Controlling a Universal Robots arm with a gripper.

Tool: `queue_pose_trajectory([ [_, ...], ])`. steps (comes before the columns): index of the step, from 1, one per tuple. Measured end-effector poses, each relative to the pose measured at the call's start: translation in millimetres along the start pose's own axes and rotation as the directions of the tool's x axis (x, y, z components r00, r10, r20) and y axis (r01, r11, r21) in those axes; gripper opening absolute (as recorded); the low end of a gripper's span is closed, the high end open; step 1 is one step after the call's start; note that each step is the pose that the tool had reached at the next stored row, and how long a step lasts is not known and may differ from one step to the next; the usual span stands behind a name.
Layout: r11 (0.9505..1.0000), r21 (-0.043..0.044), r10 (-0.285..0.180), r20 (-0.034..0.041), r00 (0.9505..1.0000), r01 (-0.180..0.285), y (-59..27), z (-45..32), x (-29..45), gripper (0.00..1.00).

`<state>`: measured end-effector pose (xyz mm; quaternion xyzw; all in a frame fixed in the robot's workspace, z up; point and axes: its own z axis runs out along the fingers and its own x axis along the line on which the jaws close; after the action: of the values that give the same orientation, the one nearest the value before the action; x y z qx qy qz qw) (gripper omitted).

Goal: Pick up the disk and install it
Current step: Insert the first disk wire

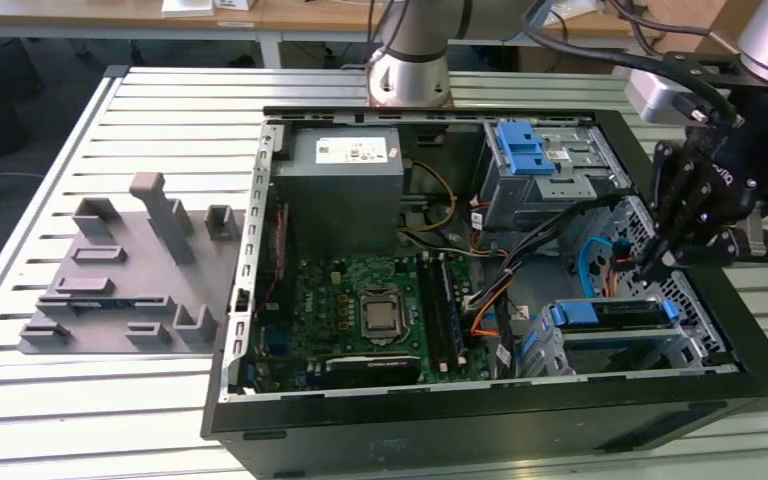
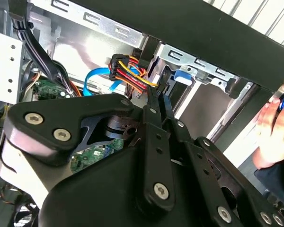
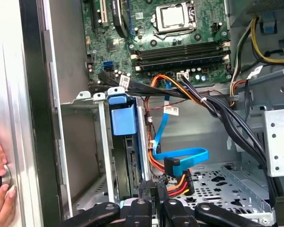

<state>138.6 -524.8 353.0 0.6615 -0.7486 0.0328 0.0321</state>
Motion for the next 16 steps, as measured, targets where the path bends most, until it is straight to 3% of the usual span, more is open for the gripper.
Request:
queue_pose_trajectory([
  [6, 0.9999, 0.0123, -0.005, 0.0016, 1.0000, 0.005, 6.4, 0.7, 4.6, 0.16],
  [12, 0.9979, 0.0216, -0.060, 0.0023, 0.9982, 0.060, 6.9, 2.1, 5.9, 0.16],
  [16, 0.9974, 0.0284, -0.067, 0.0049, 0.9978, 0.066, 8.1, 3.7, 11.3, 0.16],
])
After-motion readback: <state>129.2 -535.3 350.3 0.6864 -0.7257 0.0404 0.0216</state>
